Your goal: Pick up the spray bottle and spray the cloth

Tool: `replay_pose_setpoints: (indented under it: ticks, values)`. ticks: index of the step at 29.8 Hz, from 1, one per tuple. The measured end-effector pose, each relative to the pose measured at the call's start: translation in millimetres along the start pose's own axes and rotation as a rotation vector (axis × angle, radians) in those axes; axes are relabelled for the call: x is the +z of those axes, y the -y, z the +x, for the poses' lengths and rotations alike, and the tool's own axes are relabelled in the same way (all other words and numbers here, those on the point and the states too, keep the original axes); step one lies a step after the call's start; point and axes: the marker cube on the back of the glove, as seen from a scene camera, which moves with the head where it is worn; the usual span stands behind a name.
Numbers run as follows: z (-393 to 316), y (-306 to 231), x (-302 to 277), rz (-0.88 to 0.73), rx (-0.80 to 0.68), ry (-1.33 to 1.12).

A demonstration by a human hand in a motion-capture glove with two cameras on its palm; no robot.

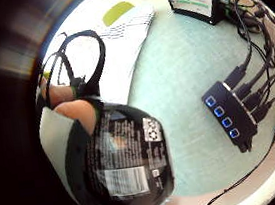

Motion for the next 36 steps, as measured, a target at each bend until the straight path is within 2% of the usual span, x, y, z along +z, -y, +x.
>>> replay_pose_setpoints:
  ticks: [13, 36]
  values:
    - [-11, 14, 21, -0.171, 0.096, -0.03]
    - [-16, 14, 24, -0.231, 0.141, -0.071]
